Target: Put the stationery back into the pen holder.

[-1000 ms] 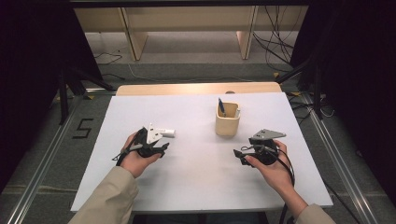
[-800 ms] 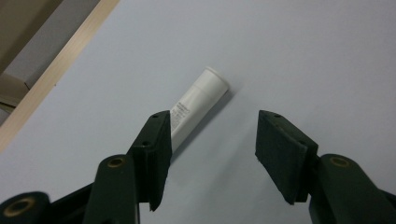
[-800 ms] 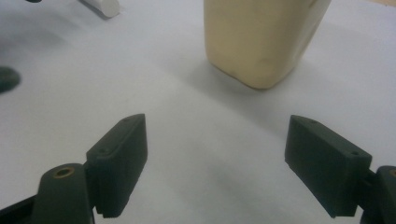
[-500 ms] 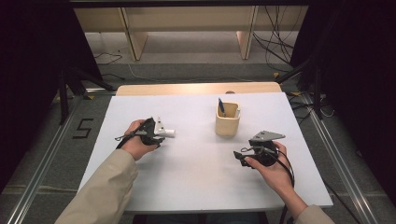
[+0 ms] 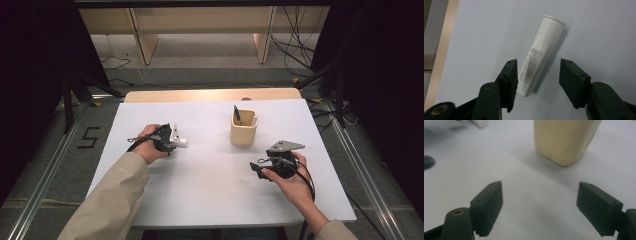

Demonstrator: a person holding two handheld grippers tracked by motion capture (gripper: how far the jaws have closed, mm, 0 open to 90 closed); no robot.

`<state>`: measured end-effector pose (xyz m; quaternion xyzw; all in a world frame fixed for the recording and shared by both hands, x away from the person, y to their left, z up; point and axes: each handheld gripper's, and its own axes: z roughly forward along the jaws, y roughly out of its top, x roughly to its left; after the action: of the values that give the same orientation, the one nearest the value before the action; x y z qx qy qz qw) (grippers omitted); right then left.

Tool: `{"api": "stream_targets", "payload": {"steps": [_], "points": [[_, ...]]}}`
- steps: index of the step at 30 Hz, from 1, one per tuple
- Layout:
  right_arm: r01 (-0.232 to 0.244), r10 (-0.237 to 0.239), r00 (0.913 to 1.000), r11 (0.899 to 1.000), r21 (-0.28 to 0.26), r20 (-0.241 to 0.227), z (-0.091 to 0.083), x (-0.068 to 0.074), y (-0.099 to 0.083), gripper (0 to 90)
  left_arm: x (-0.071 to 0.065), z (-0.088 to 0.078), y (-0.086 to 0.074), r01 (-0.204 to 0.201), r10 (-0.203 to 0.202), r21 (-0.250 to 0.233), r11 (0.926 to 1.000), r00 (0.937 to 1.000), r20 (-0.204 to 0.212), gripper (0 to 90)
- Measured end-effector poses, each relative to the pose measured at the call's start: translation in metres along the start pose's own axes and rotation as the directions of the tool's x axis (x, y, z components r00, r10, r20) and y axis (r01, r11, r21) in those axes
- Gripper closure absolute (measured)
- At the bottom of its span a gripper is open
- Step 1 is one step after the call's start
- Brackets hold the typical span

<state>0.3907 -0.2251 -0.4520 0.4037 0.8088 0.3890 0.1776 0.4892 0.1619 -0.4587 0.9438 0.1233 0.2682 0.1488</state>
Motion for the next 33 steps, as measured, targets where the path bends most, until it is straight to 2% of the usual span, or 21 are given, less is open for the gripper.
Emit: {"api": "stream_targets", "payload": {"steps": [2,6,15,21,23,33], "points": [[0.000,0.000,1.0000,1.000,0.000,0.001,0.000,0.000,0.000,21.9,0.001,0.001,0.001,-0.001,0.001,0.002,1.0000,1.0000,0.005,49.1],[-0.002,0.002,1.0000,1.000,0.000,0.001,0.000,-0.001,0.000,21.9,0.004,0.002,0.001,-0.043,0.043,0.029,0.9986,0.9990,0.015,48.9],[-0.002,0.002,1.0000,1.000,0.000,0.002,0.000,-0.001,0.000,22.0,0.006,0.006,-0.001,-0.042,0.041,0.042,0.9983,0.9990,0.020,48.3],[-0.002,0.002,1.0000,1.000,0.001,0.002,0.000,-0.001,-0.001,21.9,0.008,0.008,0.000,-0.059,0.056,0.053,0.9969,0.9976,0.039,48.5],[-0.002,0.002,1.0000,1.000,0.001,0.001,0.000,-0.001,-0.001,21.9,0.008,0.011,-0.001,-0.049,0.047,0.048,0.9976,0.9979,0.044,48.7],[-0.002,0.002,1.0000,1.000,0.003,-0.001,0.001,-0.001,-0.001,22.0,0.012,0.014,-0.001,-0.084,0.080,0.073,0.9938,0.9951,0.057,49.8]]}}
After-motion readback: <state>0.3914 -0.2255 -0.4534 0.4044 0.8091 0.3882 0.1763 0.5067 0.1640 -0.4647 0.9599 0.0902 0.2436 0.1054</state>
